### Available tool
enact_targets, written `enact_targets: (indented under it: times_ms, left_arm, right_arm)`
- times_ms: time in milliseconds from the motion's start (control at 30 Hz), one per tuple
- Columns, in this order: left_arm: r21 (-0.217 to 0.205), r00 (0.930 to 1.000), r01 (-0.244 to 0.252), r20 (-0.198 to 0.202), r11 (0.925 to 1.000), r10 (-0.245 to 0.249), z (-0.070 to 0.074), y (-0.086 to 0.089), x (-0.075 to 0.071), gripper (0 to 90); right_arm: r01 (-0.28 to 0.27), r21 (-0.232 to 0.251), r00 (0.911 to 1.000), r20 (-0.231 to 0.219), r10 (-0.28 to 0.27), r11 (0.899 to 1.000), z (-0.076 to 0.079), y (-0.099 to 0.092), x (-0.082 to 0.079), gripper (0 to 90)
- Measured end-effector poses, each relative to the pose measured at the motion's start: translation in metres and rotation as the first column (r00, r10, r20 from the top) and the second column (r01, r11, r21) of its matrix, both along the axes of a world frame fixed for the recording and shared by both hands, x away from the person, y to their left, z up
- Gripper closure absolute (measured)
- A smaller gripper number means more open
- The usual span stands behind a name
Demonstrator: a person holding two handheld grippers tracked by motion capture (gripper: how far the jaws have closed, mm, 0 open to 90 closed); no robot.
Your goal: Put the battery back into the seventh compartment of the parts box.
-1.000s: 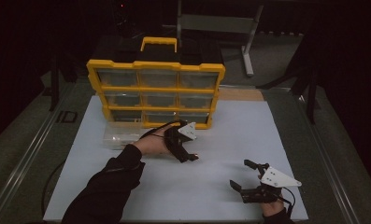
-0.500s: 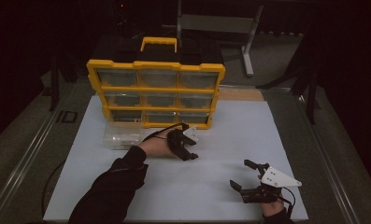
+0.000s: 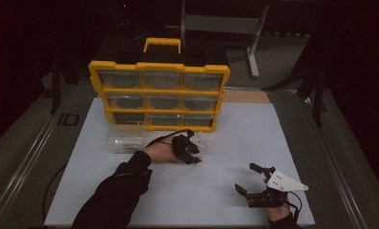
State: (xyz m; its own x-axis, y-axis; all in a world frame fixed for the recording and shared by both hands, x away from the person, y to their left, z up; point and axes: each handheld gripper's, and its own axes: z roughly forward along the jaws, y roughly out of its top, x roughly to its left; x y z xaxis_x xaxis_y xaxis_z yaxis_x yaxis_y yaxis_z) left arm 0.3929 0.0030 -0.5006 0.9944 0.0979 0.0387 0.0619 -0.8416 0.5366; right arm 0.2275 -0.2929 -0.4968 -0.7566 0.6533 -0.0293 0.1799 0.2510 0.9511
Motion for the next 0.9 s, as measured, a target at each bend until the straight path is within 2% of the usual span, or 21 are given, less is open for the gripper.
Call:
enact_targets:
  times_ms: [200, 300, 433, 633, 700, 800, 900]
  left_arm:
    - [0.018, 0.9999, 0.009, -0.006, 0.9998, -0.008, -0.0029, -0.0007, -0.0005, 61.1]
    - [0.020, 0.9997, 0.019, -0.016, 0.9996, -0.019, -0.0028, -0.0014, -0.0014, 65.4]
    - [0.023, 0.9991, 0.026, -0.035, 0.9994, -0.025, -0.0029, -0.0015, -0.0007, 71.4]
    - [0.034, 0.9974, 0.032, -0.066, 0.9989, -0.030, -0.0025, -0.0031, 0.0024, 73.9]
    - [0.039, 0.9972, 0.038, -0.065, 0.9985, -0.035, -0.0021, -0.0037, 0.0026, 74.8]
    - [0.043, 0.9976, 0.055, -0.043, 0.9975, -0.054, -0.0015, -0.0041, 0.0014, 75.5]
    - [0.037, 0.9966, 0.068, -0.049, 0.9970, -0.067, -0.0010, -0.0037, 0.0001, 75.6]
  right_arm:
    - [0.001, -0.002, 1.0000, -0.002, -0.001, 1.000, -0.0001, 0.0002, 0.0000, 9.0]
    - [0.001, -0.002, 1.0000, -0.002, -0.001, 1.000, -0.0001, 0.0002, 0.0001, 9.0]
    - [0.001, -0.003, 1.0000, -0.002, -0.001, 1.000, 0.0000, 0.0004, 0.0000, 9.0]
    - [0.001, -0.003, 1.0000, -0.002, -0.001, 1.000, 0.0001, 0.0006, -0.0001, 9.0]
    - [0.001, -0.004, 1.0000, -0.002, -0.001, 1.000, 0.0001, 0.0006, -0.0002, 9.0]
    - [0.001, -0.003, 1.0000, -0.001, -0.001, 1.000, 0.0000, 0.0003, 0.0000, 9.0]
    - [0.001, -0.001, 1.0000, -0.001, -0.001, 1.000, 0.0000, 0.0000, 0.0000, 9.0]
